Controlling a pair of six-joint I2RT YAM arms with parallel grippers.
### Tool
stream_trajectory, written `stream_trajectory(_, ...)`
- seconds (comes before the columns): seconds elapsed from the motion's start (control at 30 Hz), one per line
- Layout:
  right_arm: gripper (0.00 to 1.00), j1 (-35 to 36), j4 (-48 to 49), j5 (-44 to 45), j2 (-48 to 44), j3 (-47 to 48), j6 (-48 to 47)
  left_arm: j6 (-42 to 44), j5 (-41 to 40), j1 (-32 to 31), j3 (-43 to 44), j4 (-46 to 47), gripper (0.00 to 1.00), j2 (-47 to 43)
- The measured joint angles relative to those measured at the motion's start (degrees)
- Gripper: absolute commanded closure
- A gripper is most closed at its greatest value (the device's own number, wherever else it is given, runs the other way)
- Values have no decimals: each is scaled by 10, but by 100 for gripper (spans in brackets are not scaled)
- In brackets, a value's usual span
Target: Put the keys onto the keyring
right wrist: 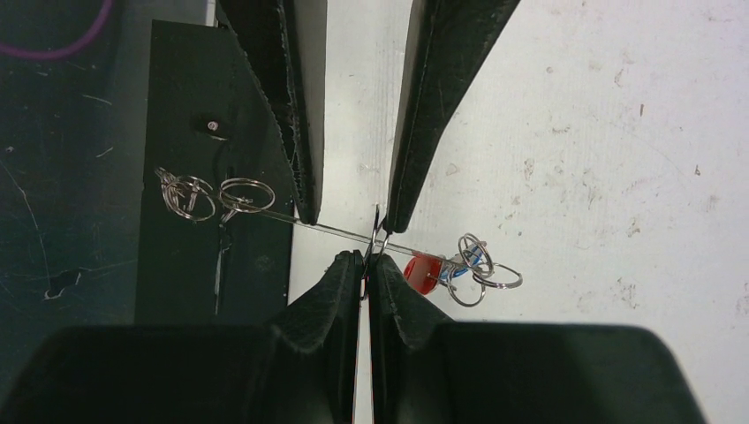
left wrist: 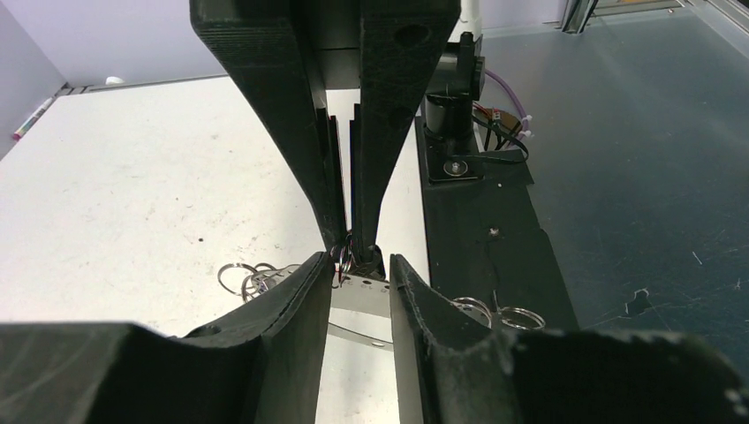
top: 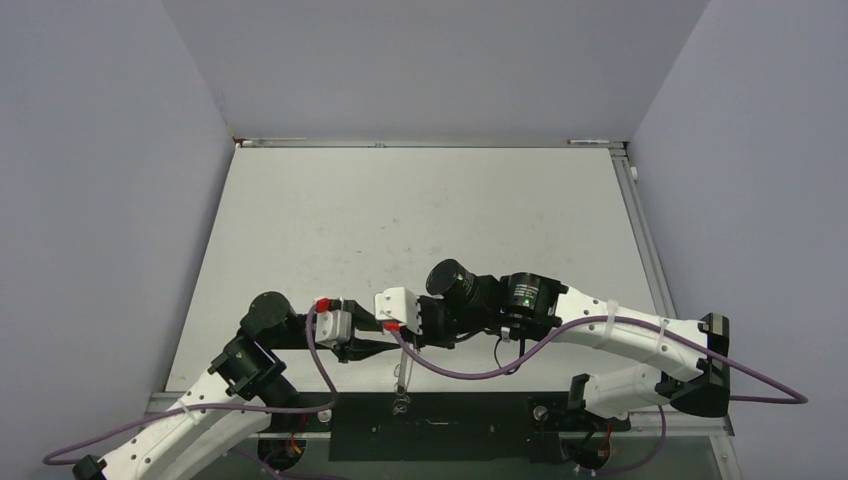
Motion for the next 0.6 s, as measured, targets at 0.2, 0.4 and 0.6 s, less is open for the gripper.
stream_trajectory(0.2, 95, 4, 0, 3, 5, 7, 0, 4, -5, 0, 0, -1, 72, -10)
stream_trajectory(0.4, 95, 6, -1, 5, 14, 12, -4, 6, -16, 0, 0, -3, 72, -17)
stream_trajectory(0.6, 95, 12, -1, 4, 14, 12, -7, 9, -31, 0, 0, -3, 72, -24)
